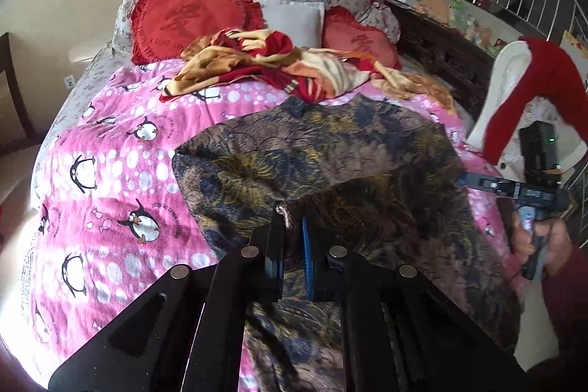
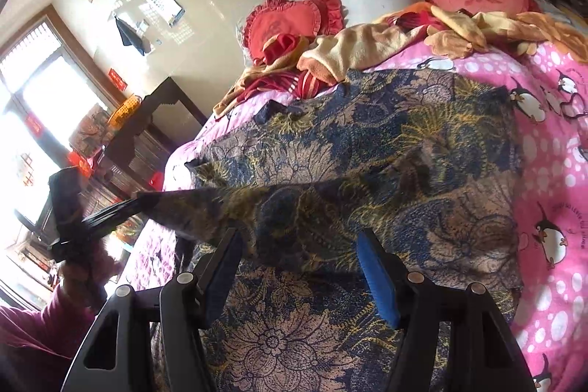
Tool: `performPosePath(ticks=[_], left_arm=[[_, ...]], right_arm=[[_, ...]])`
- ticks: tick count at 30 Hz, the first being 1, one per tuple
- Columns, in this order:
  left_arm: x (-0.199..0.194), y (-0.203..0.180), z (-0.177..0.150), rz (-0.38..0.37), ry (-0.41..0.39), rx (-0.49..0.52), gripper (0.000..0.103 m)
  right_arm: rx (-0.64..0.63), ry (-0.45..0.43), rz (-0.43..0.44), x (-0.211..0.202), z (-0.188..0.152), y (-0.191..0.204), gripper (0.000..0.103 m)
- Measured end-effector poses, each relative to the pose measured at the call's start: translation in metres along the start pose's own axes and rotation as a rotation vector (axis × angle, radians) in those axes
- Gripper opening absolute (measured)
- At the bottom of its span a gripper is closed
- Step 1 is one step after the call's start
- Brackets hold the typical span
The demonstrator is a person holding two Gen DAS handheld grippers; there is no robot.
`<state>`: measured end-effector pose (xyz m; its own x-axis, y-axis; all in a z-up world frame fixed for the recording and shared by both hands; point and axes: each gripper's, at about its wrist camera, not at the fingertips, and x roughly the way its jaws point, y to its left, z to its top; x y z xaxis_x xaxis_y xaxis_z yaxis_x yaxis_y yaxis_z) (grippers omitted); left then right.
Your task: Fold small clothes
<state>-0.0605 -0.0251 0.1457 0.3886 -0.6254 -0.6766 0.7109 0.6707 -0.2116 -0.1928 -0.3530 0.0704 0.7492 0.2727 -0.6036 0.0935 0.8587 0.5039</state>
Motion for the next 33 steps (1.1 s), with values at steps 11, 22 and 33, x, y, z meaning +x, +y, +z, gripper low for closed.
performPosePath(ticks=[11,22,33], left_arm=[[0.011,0.014,0.001,0.107,0.031,-0.054,0.007],[0.020,0.009,0.002,0.094,0.063,-0.037,0.007],[0.042,0.022,0.040,0.097,0.067,-0.091,0.007]], right_arm=[[-0.025,-0.062,-0.300,-0.018,0.018,-0.027,0.068],[-0.070,0.061,-0.561,0.033,0.086,-0.064,0.065],[0.012,-0.122,-0.419,-0.002,0.098,-0.079,0.005]])
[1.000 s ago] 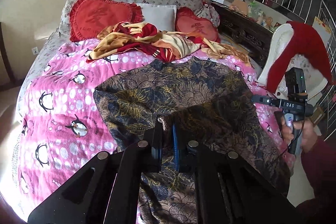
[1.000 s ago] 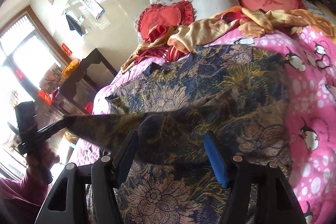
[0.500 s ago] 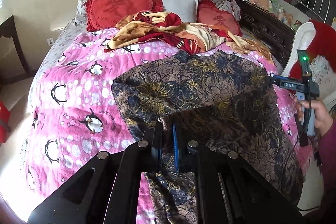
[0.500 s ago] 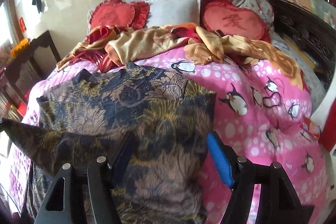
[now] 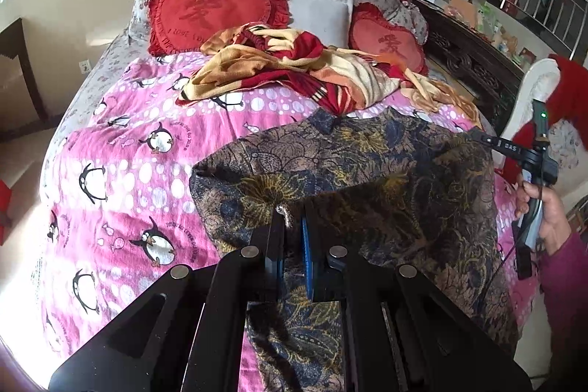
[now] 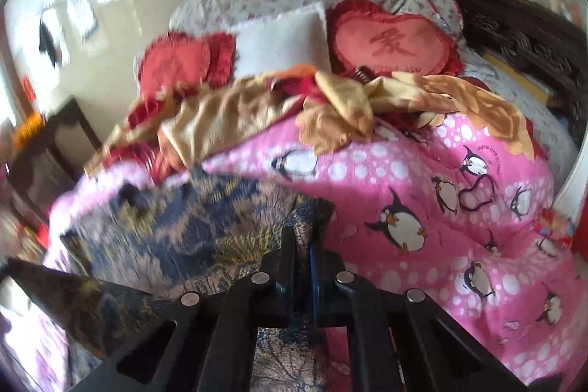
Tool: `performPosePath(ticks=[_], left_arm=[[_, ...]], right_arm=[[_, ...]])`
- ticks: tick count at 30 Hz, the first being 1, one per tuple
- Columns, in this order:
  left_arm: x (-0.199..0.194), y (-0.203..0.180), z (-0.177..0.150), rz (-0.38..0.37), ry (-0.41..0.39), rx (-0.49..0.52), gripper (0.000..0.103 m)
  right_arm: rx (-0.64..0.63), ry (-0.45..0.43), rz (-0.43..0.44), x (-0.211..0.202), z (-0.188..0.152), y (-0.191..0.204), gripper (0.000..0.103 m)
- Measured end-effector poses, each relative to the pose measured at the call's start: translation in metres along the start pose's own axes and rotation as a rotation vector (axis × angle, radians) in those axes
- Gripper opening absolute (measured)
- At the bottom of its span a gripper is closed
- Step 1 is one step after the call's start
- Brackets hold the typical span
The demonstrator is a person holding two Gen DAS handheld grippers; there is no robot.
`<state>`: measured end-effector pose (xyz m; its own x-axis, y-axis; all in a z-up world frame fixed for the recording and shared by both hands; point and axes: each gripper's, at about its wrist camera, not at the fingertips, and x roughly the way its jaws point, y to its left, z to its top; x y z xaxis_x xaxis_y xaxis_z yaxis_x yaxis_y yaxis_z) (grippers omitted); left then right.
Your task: Fold small clothes
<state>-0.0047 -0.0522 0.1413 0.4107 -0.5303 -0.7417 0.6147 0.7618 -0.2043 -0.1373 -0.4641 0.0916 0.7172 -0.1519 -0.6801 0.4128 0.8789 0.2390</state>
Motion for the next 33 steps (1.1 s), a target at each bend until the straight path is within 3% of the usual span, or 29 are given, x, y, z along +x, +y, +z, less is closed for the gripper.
performPosePath(ticks=[3,6,10,12,13,14,15,16,17,19,20,22,27,30,31,33], left_arm=[[0.019,0.007,0.010,-0.020,0.024,-0.039,0.007],[0.043,0.009,0.017,0.037,0.036,-0.022,0.007],[0.085,0.024,0.024,0.088,0.078,-0.047,0.007],[0.099,0.029,0.027,0.103,0.084,-0.058,0.007],[0.105,0.032,0.028,0.110,0.091,-0.065,0.007],[0.110,0.035,0.029,0.115,0.097,-0.074,0.007],[0.114,0.037,0.029,0.113,0.103,-0.086,0.007],[0.116,0.039,0.028,0.112,0.108,-0.095,0.007],[0.118,0.039,0.027,0.114,0.110,-0.098,0.007],[0.118,0.037,0.026,0.123,0.106,-0.088,0.007],[0.116,0.036,0.026,0.126,0.105,-0.082,0.007],[0.111,0.033,0.028,0.129,0.100,-0.068,0.007],[0.109,0.027,0.027,0.106,0.090,-0.053,0.014],[0.117,0.026,0.021,0.115,0.130,-0.060,0.024],[0.115,0.027,0.018,0.114,0.131,-0.065,0.024],[0.107,0.026,0.015,0.112,0.127,-0.057,0.024]], right_arm=[[0.121,-0.066,0.005,-0.003,0.008,-0.020,0.004],[0.228,-0.074,-0.001,0.005,0.014,-0.043,0.000],[0.187,-0.053,-0.084,0.019,0.023,-0.047,0.000],[0.184,-0.066,-0.052,0.013,0.023,-0.045,0.000],[0.190,-0.068,-0.026,0.009,0.022,-0.045,0.008],[0.187,-0.056,-0.019,0.005,0.019,-0.043,0.036],[0.178,-0.041,-0.026,0.004,0.014,-0.041,0.072],[0.172,-0.037,-0.036,0.004,0.008,-0.039,0.083],[0.158,-0.033,-0.033,0.005,-0.001,-0.035,0.083],[0.108,0.043,-0.027,0.020,-0.012,-0.027,0.074],[0.077,0.094,-0.027,0.031,-0.018,-0.024,0.044],[0.061,0.134,0.011,0.044,-0.022,-0.022,0.007],[0.051,-0.016,-0.047,0.024,-0.004,-0.022,0.004],[0.027,0.039,-0.145,0.049,-0.006,-0.027,0.004],[0.048,0.075,-0.137,0.058,-0.011,-0.033,0.004],[0.120,0.048,-0.096,0.051,-0.012,-0.044,0.004]])
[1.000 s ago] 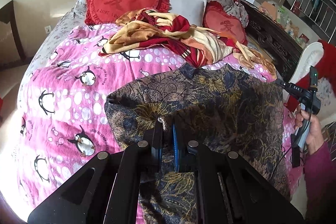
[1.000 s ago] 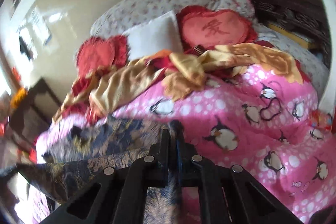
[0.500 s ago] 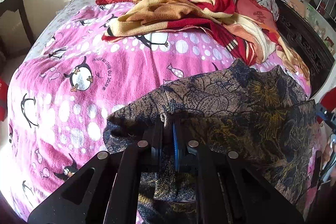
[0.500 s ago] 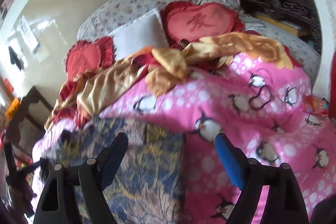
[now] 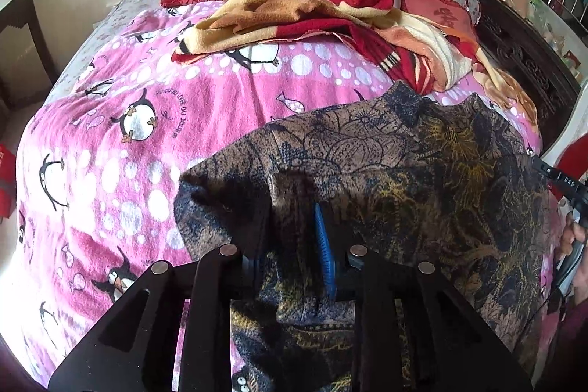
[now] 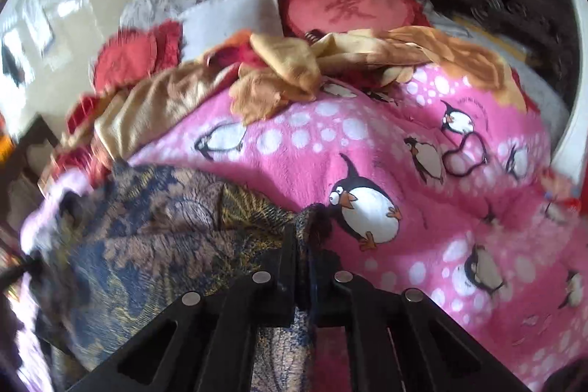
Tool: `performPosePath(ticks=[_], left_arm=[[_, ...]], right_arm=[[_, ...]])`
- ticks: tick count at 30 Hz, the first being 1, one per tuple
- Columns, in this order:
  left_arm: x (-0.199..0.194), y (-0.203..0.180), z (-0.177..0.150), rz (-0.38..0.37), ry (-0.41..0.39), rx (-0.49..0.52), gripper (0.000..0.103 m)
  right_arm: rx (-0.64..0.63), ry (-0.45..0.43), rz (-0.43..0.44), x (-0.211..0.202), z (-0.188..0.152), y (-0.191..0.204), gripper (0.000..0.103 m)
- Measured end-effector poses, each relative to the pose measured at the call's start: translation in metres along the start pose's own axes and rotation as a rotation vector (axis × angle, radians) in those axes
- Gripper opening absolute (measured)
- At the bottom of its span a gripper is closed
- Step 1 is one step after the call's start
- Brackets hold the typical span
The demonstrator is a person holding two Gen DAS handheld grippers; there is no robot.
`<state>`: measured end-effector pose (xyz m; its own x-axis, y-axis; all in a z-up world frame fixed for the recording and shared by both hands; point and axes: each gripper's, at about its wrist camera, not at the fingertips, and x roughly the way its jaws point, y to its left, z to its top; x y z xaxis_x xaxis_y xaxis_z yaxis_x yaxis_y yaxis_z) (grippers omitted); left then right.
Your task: Fold small clothes
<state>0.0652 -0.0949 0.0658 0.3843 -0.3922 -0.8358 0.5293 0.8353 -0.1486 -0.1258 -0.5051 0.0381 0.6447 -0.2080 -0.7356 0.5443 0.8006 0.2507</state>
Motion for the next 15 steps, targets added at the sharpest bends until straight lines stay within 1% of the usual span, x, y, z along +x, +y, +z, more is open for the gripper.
performPosePath(ticks=[1,2,3,4,5,6,8,9,10,11,12,13,15], left_arm=[[-0.006,-0.001,-0.002,0.005,-0.007,0.012,0.028],[-0.012,-0.001,-0.005,0.012,-0.019,0.024,0.033],[-0.018,-0.003,-0.007,0.018,-0.035,0.036,0.035],[-0.023,-0.004,-0.010,0.025,-0.051,0.049,0.042],[-0.027,-0.006,-0.013,0.031,-0.063,0.057,0.049],[-0.030,-0.007,-0.016,0.035,-0.072,0.063,0.051],[-0.032,-0.011,-0.021,0.034,-0.078,0.067,0.051],[-0.031,-0.014,-0.024,0.033,-0.074,0.071,0.051],[-0.028,-0.016,-0.026,0.037,-0.063,0.073,0.051],[-0.025,-0.018,-0.028,0.042,-0.051,0.074,0.051],[-0.022,-0.019,-0.031,0.043,-0.039,0.073,0.051],[-0.020,-0.020,-0.034,0.041,-0.031,0.069,0.051],[-0.016,-0.023,-0.040,0.039,-0.021,0.059,0.051]], right_arm=[[0.045,-0.021,0.006,-0.012,-0.001,-0.007,0.006],[0.067,-0.031,0.007,-0.021,-0.001,-0.012,0.016],[0.079,-0.036,0.003,-0.031,-0.004,-0.015,0.025],[0.077,-0.036,0.015,-0.040,-0.008,-0.017,0.031],[0.065,-0.026,0.038,-0.046,-0.015,-0.016,0.047],[0.048,-0.005,0.054,-0.050,-0.022,-0.013,0.055],[0.018,0.039,0.085,-0.053,-0.040,-0.006,0.055],[0.008,0.058,0.103,-0.051,-0.048,-0.004,0.054],[-0.003,0.081,0.111,-0.047,-0.055,-0.002,0.039],[-0.028,0.109,0.110,-0.043,-0.062,0.000,0.010],[-0.049,0.114,0.107,-0.041,-0.065,0.002,0.006],[-0.066,0.095,0.092,-0.044,-0.066,0.003,0.004],[-0.083,0.069,0.044,-0.049,-0.062,0.000,0.003]])
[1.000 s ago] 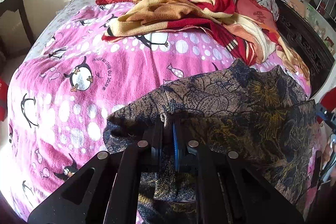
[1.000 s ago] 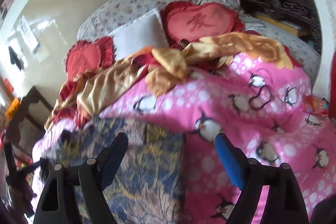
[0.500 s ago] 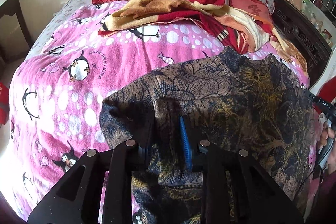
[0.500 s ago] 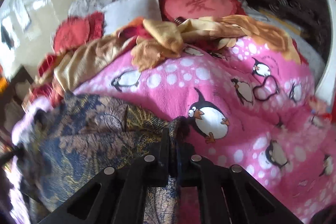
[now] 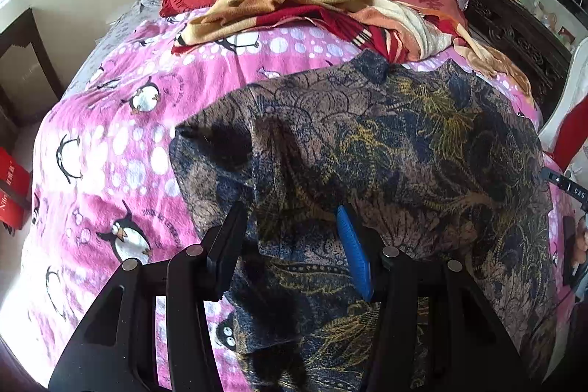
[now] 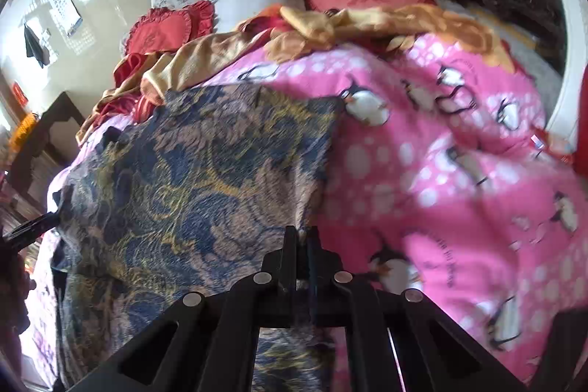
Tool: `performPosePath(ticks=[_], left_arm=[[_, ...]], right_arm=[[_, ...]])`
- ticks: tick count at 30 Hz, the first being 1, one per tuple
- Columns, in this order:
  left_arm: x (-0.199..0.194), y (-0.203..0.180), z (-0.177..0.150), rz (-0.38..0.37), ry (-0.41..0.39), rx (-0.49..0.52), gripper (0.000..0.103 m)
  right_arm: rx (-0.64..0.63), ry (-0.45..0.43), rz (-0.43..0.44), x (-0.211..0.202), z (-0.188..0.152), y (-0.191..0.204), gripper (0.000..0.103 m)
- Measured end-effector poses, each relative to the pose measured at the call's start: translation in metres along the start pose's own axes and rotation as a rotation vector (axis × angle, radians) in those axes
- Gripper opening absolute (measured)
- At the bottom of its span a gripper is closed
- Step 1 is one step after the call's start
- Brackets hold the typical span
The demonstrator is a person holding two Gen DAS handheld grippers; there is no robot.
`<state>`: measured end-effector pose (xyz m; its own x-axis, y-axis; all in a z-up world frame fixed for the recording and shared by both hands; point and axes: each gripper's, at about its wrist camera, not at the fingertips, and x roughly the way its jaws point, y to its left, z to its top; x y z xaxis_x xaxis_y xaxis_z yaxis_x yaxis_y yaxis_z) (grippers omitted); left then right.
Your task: Fold small clothes
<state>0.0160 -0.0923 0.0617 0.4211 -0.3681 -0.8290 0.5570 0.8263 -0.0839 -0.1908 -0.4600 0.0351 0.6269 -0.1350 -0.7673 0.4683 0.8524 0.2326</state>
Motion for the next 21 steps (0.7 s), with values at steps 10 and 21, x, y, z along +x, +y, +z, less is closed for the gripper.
performPosePath(ticks=[10,21], left_arm=[[0.011,-0.002,-0.014,0.011,0.023,-0.032,0.051],[0.025,-0.013,-0.021,0.070,0.032,-0.030,0.054]], right_arm=[[0.131,-0.047,-0.033,-0.021,-0.006,-0.026,0.022],[-0.012,0.058,-0.119,0.001,-0.024,0.005,0.037]])
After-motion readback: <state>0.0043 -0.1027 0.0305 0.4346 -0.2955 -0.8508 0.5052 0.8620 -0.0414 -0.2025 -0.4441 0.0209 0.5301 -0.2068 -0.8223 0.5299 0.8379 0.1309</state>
